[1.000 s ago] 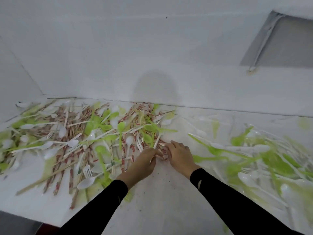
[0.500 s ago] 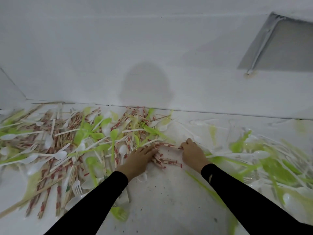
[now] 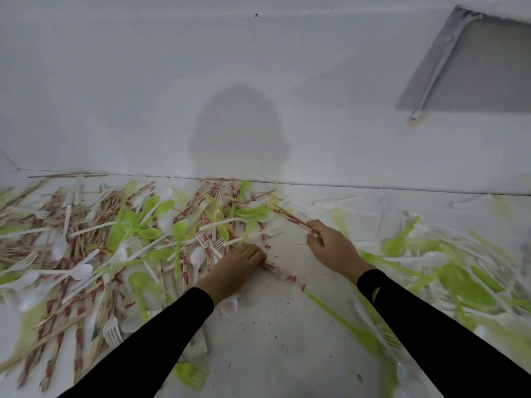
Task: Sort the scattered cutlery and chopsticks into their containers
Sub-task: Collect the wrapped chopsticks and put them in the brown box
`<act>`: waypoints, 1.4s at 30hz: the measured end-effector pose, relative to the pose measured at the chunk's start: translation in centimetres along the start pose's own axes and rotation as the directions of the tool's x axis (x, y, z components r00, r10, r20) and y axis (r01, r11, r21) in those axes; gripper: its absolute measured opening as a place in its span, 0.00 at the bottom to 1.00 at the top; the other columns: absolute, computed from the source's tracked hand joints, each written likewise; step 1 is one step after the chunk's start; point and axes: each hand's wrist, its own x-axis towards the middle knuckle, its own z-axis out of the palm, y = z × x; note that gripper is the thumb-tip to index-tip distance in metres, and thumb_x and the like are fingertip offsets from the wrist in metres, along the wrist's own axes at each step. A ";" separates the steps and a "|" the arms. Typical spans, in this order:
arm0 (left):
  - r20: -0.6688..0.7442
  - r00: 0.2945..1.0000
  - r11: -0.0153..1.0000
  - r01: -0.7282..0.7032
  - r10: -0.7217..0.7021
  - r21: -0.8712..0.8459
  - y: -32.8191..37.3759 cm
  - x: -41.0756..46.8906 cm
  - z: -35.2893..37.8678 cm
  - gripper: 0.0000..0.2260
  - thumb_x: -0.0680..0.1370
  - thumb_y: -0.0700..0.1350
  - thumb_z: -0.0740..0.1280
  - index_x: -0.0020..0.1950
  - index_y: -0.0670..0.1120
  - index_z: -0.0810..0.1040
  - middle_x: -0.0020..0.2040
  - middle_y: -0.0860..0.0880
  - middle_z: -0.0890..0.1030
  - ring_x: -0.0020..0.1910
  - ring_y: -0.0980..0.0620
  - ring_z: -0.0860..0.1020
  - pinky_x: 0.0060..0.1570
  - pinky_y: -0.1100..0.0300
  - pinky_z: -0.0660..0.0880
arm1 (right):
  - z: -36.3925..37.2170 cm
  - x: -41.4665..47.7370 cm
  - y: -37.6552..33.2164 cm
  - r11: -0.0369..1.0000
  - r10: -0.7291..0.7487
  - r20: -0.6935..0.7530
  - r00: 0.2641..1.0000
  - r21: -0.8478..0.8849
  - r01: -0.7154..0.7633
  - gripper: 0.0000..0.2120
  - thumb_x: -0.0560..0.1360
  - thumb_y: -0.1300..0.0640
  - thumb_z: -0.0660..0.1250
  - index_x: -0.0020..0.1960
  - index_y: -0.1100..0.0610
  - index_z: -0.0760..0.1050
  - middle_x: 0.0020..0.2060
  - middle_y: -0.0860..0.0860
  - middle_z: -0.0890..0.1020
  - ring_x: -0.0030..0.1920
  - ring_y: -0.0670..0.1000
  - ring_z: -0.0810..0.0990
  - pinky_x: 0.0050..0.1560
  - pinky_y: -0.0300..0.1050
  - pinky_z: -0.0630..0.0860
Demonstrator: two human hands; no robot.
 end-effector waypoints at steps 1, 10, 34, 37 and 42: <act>-0.029 0.999 1.000 -0.027 0.027 -0.006 0.0 -0.1 0.1 0.24 0.65 0.32 0.74 0.58 0.45 0.76 0.54 0.46 0.79 0.52 0.47 0.78 0.49 0.56 0.79 | 0.1 0.1 -0.4 1.000 -0.017 0.011 1.000 -0.020 0.017 0.08 0.80 0.50 0.60 0.59 0.46 0.71 0.32 0.46 0.75 0.33 0.44 0.73 0.34 0.42 0.67; -0.050 0.994 0.995 -0.100 0.101 0.028 -0.1 -1.7 -0.5 0.20 0.65 0.36 0.74 0.54 0.46 0.78 0.54 0.47 0.77 0.47 0.50 0.76 0.47 0.58 0.78 | 0.8 1.8 -2.5 0.988 -0.065 0.116 0.991 -0.135 0.081 0.12 0.83 0.48 0.56 0.53 0.53 0.73 0.33 0.51 0.77 0.29 0.49 0.70 0.31 0.44 0.65; -0.210 0.558 0.376 0.200 -0.803 -0.905 -2.9 -0.6 -4.7 0.06 0.82 0.36 0.61 0.51 0.41 0.78 0.47 0.47 0.83 0.49 0.52 0.81 0.53 0.52 0.78 | 6.6 4.8 -2.5 0.549 -0.643 0.234 0.729 -0.522 0.652 0.17 0.60 0.66 0.79 0.44 0.55 0.78 0.50 0.56 0.74 0.28 0.53 0.72 0.25 0.41 0.62; -0.099 0.544 0.289 0.277 -0.833 -0.916 -2.9 -0.8 -3.5 0.06 0.81 0.40 0.64 0.50 0.47 0.79 0.47 0.49 0.84 0.49 0.51 0.82 0.52 0.53 0.79 | 6.5 3.7 -3.3 0.534 -0.765 0.156 0.624 -0.387 0.752 0.05 0.75 0.60 0.68 0.50 0.55 0.74 0.52 0.56 0.78 0.35 0.55 0.75 0.31 0.43 0.68; 0.084 0.597 0.188 0.378 -0.798 -0.906 -3.5 -1.3 -2.5 0.12 0.83 0.49 0.60 0.50 0.50 0.83 0.50 0.51 0.85 0.53 0.52 0.82 0.55 0.53 0.78 | 4.5 2.0 -5.4 0.708 -0.706 -0.102 0.701 -0.107 0.698 0.06 0.80 0.57 0.56 0.57 0.54 0.67 0.54 0.54 0.78 0.49 0.55 0.78 0.43 0.46 0.76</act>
